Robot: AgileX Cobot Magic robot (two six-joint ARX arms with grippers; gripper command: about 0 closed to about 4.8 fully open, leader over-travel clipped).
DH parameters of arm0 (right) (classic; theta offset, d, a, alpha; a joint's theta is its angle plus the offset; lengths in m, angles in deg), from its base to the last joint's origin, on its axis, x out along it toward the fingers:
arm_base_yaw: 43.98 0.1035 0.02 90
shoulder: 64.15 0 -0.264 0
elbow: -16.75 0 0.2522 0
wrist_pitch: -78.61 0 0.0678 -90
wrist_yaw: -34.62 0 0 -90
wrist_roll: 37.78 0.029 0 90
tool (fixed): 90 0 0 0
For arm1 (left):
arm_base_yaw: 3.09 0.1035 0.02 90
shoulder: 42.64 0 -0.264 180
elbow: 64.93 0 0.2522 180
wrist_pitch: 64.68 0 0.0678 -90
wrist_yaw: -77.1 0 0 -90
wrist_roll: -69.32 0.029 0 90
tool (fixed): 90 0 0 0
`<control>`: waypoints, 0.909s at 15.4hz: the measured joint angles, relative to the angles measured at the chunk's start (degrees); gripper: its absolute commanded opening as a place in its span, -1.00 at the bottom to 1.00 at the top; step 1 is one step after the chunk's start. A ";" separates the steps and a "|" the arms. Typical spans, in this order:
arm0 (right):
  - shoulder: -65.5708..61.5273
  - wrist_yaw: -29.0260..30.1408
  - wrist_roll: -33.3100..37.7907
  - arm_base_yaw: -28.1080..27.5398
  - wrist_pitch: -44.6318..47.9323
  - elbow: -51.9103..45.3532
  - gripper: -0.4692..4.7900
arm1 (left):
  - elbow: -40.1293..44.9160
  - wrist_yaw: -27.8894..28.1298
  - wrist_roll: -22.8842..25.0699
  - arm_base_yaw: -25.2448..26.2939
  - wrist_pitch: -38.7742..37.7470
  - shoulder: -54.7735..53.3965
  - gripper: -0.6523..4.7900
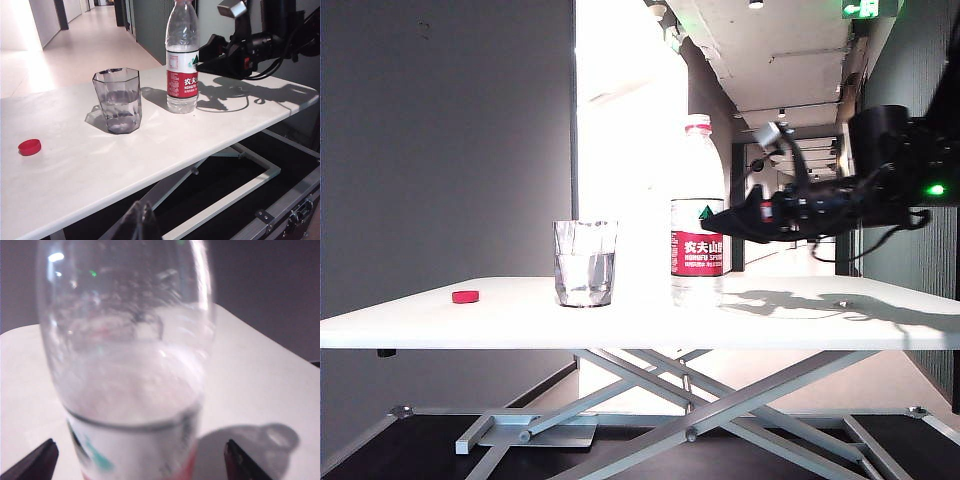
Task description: Pick up the mineral water bottle on the table and pour water into the mug until it's half full.
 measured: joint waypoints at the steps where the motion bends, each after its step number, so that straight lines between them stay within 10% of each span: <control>1: 0.00 0.46 0.00 -0.50 -0.87 0.00 1.00 | 0.00 0.00 0.00 0.00 -0.04 0.00 -0.78; 5: 0.02 1.16 0.02 -3.17 -3.04 -0.02 0.94 | 0.00 0.00 0.52 0.00 -0.04 0.00 -0.78; 9: 2.75 2.10 0.20 -4.48 -4.22 -2.10 -0.86 | 0.00 -0.02 0.61 0.00 -0.04 0.00 -0.78; 14: 10.95 -7.02 -1.18 -4.42 -4.37 -11.04 -0.84 | 0.00 -0.33 0.59 0.00 1.09 0.02 -0.78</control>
